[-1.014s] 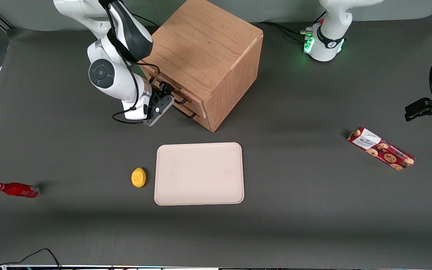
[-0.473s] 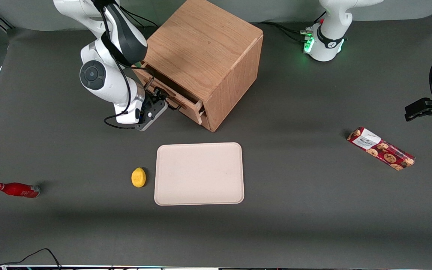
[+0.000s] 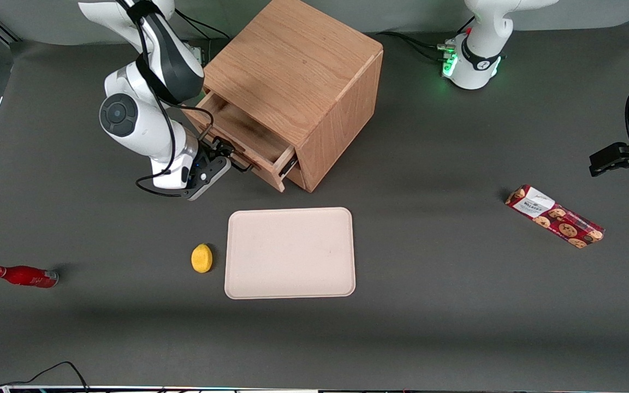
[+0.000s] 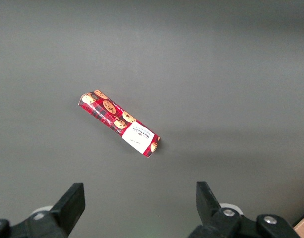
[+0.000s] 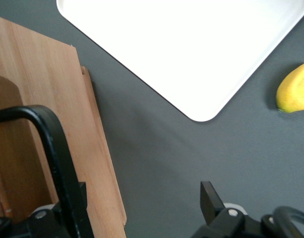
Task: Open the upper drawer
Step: 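Pull the handle outward with the right gripper, sliding the drawer open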
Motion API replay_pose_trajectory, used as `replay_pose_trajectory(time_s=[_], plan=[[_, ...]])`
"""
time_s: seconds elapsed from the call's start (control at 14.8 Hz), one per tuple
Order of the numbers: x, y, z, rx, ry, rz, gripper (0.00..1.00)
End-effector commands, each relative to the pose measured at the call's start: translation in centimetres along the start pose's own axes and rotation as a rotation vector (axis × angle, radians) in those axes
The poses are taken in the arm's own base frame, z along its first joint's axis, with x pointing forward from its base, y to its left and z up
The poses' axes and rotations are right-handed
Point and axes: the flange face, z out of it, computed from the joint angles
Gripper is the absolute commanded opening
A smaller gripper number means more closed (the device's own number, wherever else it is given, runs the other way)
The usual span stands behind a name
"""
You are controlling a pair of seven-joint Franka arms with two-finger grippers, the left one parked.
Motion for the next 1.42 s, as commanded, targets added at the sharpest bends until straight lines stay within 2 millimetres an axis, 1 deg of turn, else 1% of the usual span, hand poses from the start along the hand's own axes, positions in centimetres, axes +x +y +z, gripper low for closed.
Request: replay_pose_trajectory(time_s=[0.0,0.47,0.61,0.88,1.08,1.22,1.35], plan=[[0.0,2.1,0.8,-0.033,-0.007,-0.008,1.00],[0.2,6.4,-0.3,-0.052,0.019,0.026,1.00],[-0.1,7.9,-0.6,-0.055,0.024,0.026,1.00],[0.2,9.4,-1.2,-0.057,0.040,0.034,1.00],[1.1,10.1,-1.7,-0.057,0.057,0.039,1.00],[1.1,11.3,-2.1,-0.061,0.066,0.055,1.00],[1.3,11.5,-2.3,-0.062,0.072,0.044,1.00]])
